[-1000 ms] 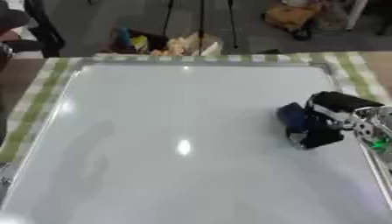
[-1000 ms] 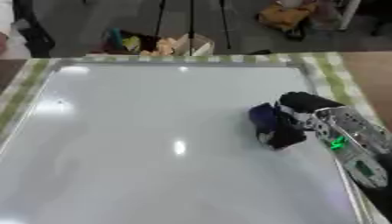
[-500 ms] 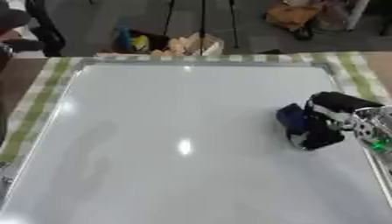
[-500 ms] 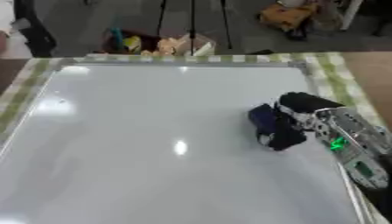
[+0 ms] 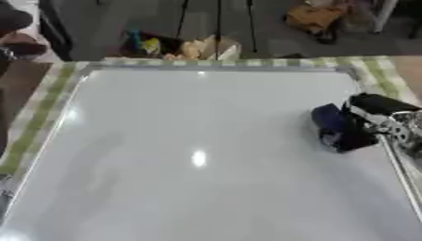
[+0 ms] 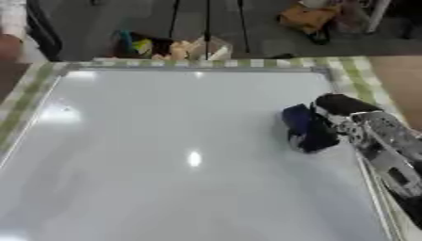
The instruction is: Wipe the whiteboard clean with a brush.
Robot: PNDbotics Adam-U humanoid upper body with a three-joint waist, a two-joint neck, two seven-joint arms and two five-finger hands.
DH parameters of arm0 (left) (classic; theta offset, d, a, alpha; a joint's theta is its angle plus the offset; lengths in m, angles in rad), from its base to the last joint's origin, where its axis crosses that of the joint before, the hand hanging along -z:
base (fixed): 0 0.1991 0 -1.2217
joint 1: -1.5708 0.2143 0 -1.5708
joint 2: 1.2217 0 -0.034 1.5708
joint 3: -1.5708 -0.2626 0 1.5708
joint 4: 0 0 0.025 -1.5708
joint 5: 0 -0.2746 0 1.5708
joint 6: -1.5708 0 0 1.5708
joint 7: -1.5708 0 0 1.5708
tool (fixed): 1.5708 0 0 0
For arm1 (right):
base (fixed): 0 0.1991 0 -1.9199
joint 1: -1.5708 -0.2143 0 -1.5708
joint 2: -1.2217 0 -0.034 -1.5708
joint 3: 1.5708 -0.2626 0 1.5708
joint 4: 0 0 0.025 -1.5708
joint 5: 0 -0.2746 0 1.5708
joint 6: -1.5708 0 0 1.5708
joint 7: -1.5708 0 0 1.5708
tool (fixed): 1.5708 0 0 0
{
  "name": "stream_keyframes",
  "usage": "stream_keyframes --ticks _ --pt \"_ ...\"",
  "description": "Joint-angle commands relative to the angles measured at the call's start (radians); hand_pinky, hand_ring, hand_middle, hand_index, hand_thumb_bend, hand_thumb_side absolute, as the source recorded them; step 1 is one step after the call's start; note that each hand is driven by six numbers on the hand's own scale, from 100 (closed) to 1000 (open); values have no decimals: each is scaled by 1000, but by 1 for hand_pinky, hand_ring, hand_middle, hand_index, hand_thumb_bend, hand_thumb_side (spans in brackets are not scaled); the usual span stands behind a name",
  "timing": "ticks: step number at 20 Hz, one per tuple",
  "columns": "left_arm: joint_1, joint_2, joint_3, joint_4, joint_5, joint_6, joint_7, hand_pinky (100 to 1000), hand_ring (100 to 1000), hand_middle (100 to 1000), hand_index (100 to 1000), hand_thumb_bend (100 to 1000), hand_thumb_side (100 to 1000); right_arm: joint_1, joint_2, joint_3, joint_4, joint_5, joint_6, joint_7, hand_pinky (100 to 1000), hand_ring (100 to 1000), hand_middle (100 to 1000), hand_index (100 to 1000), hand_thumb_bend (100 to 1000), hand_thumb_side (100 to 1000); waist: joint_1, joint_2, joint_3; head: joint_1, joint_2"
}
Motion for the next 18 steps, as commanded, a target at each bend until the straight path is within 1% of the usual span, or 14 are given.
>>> stream_keyframes --ticks 1,5,11,18 --pt "-14 14 6 -17 2 1 0 681 810 692 812 100 990 -6 -24 -15 21 13 6 -14 335 446 301 411 100 533 0 -23 -2 3 -3" --pt "-14 14 6 -17 2 2 0 682 810 692 812 100 990 7 -31 3 -11 1 -11 -16 337 449 302 412 100 531 0 -27 -4 5 -3" --pt "-15 14 6 -17 3 2 -2 682 809 692 813 100 988 22 -46 45 -108 -13 -40 2 335 446 301 413 100 532 0 -37 -3 6 1" --pt "-19 14 5 -17 4 1 -2 684 809 691 813 100 985 28 -56 77 -210 -30 -43 42 329 441 298 413 100 531 -1 -48 -3 8 3"
